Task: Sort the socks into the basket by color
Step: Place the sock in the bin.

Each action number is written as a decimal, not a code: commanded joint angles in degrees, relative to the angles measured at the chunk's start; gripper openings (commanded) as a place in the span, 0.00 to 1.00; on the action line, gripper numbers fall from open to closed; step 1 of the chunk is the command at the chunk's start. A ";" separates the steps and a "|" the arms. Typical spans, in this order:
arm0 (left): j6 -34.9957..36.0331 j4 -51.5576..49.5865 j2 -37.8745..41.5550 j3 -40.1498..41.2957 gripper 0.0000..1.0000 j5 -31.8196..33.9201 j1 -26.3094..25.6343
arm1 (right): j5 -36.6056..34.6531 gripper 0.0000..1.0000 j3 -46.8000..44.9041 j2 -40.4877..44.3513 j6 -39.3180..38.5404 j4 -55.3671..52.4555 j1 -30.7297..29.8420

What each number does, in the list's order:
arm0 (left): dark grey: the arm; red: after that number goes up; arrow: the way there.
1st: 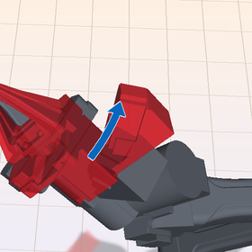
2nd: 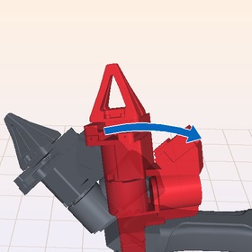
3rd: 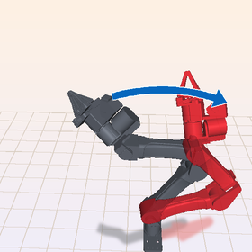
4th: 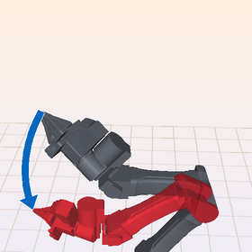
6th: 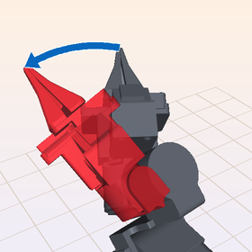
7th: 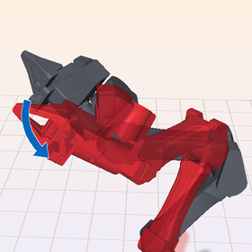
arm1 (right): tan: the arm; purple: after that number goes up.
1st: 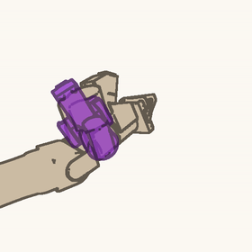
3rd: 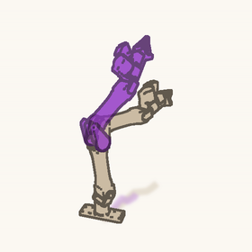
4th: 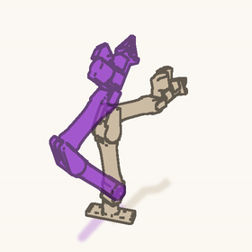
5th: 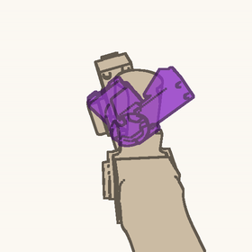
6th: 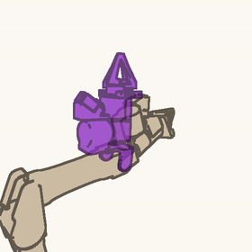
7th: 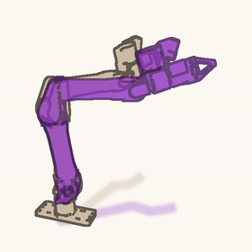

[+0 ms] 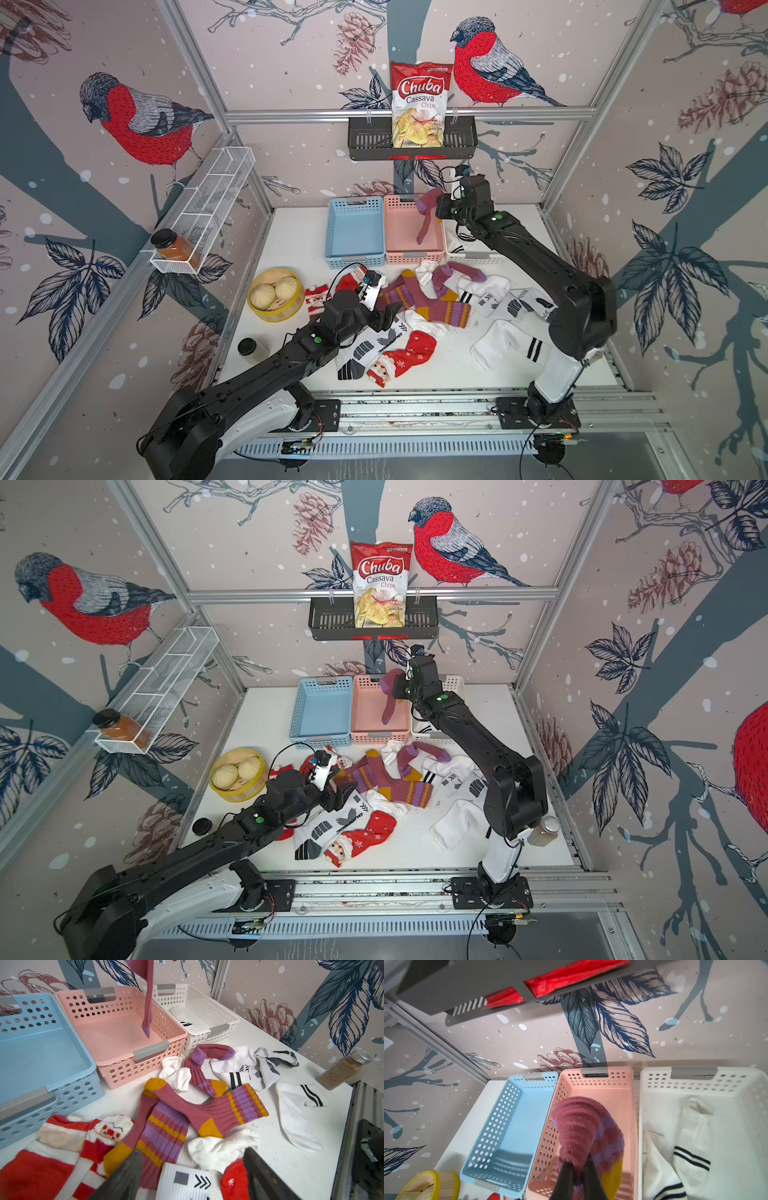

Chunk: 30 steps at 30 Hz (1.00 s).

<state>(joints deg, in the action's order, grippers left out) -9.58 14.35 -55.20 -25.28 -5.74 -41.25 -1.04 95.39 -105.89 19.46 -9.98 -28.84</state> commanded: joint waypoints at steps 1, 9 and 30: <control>-0.26 1.92 0.44 0.15 0.78 -0.11 -0.05 | 0.70 0.10 3.55 -5.93 -0.01 0.43 -0.11; -0.26 1.12 1.23 -0.03 0.78 0.27 -0.11 | 1.84 0.30 13.23 -16.49 -0.06 -7.25 -0.41; -0.68 1.56 0.38 -0.03 0.83 2.02 -0.12 | -1.59 0.57 -27.67 12.23 3.67 5.23 -4.06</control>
<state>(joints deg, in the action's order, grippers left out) -10.20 14.24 -54.74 -25.15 -4.36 -41.32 -0.82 71.66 -95.85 21.21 -8.80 -32.14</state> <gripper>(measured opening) 0.826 0.573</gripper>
